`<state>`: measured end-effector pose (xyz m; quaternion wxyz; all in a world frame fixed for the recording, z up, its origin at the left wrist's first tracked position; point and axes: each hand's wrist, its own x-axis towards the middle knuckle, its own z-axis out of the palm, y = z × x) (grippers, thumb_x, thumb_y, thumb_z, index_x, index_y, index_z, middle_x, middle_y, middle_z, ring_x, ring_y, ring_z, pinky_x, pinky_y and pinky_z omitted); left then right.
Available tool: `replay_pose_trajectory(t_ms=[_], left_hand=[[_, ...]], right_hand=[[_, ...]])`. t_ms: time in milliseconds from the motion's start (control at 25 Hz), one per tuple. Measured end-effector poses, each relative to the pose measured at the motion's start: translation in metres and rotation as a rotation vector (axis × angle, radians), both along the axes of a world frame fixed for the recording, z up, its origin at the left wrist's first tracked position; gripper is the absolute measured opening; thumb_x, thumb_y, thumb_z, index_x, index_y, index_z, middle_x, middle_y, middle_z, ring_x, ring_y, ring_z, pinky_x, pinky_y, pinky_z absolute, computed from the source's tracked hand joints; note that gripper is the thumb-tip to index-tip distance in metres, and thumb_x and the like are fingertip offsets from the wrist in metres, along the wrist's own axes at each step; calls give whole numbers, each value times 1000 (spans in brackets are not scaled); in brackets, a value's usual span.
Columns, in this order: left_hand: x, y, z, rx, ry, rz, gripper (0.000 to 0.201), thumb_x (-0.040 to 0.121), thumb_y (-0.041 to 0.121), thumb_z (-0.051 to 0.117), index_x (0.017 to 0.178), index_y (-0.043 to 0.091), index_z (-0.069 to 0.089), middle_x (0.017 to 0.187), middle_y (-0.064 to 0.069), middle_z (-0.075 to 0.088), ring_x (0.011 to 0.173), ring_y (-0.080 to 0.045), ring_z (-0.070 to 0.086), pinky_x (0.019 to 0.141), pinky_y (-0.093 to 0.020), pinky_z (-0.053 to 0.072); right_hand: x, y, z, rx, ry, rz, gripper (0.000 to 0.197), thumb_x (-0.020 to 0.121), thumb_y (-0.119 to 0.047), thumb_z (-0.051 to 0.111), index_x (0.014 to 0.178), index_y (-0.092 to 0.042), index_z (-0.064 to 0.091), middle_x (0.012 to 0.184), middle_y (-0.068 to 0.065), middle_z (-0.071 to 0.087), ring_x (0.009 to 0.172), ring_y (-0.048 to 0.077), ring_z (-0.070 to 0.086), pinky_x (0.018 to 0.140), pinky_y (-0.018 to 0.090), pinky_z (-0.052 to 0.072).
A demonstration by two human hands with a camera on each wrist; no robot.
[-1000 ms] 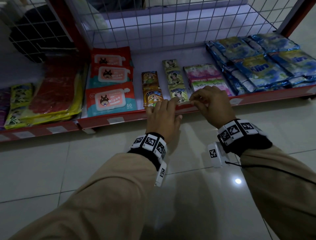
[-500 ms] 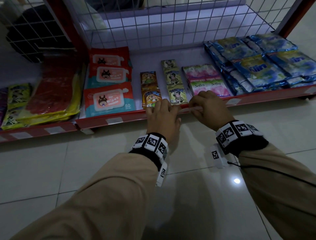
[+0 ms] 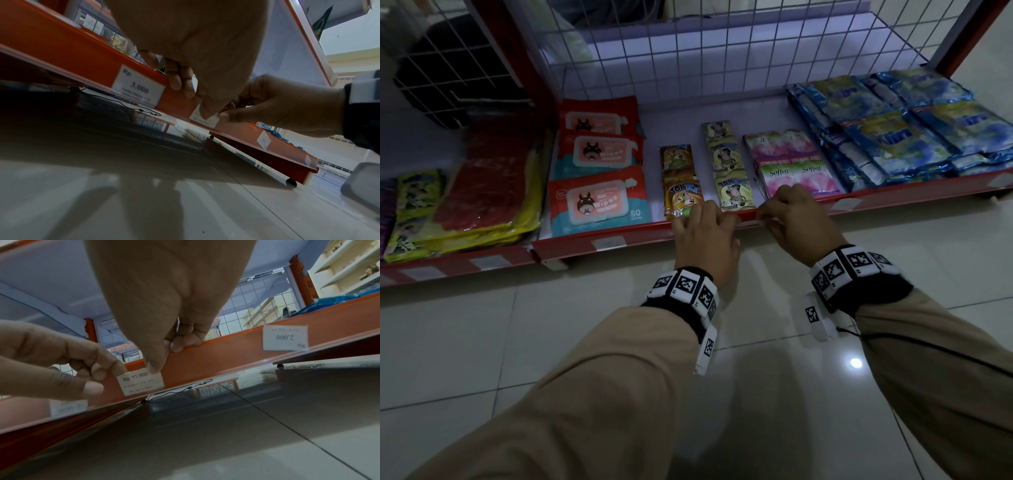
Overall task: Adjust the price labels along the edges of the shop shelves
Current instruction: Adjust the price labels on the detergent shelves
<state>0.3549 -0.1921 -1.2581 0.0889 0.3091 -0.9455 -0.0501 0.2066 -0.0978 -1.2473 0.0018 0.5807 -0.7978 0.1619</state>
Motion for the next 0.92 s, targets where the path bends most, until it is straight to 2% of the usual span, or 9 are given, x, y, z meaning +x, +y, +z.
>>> replay_pose_trajectory(t_ms=[120, 280, 520, 720, 840, 920], left_hand=[[1, 1, -2, -12, -4, -2, 31, 89, 36, 52, 118, 27, 56, 118, -3, 47, 116, -24, 37, 92, -43, 27], [2, -1, -2, -34, -18, -11, 33, 88, 35, 52, 120, 26, 51, 120, -3, 48, 116, -25, 40, 91, -43, 28], [0, -1, -1, -72, -40, -7, 33, 88, 35, 51, 120, 24, 52, 120, -3, 48, 114, -24, 40, 89, -42, 26], [3, 0, 2, -78, -10, 2, 32, 88, 32, 51, 119, 25, 50, 117, 0, 50, 112, -22, 43, 88, -40, 25], [5, 4, 6, -99, -15, -6, 30, 88, 32, 50, 116, 24, 51, 116, 0, 50, 111, -21, 43, 89, -40, 24], [10, 6, 8, -105, -46, -31, 31, 88, 32, 50, 117, 22, 51, 118, -1, 50, 113, -22, 43, 91, -40, 25]], right_hand=[[-1, -1, -2, 3, 12, 6, 14, 88, -13, 62, 98, -7, 71, 91, 18, 59, 90, 34, 50, 70, 37, 40], [-2, -1, -3, 19, 12, 3, 15, 89, -13, 60, 100, -8, 70, 93, 17, 58, 91, 34, 52, 71, 39, 45], [0, 4, -5, -36, -24, 15, 16, 88, -7, 60, 101, -3, 68, 95, 19, 59, 89, 35, 56, 73, 42, 47], [1, 8, -5, -36, -35, -13, 21, 85, -8, 60, 105, -7, 66, 101, 14, 60, 94, 32, 56, 74, 39, 47], [3, 11, -5, -43, -11, -12, 21, 86, -10, 59, 107, -8, 64, 102, 14, 59, 92, 33, 56, 70, 40, 48], [6, 13, -4, -30, 2, -30, 23, 87, -13, 58, 109, -9, 63, 105, 14, 58, 94, 33, 54, 73, 42, 48]])
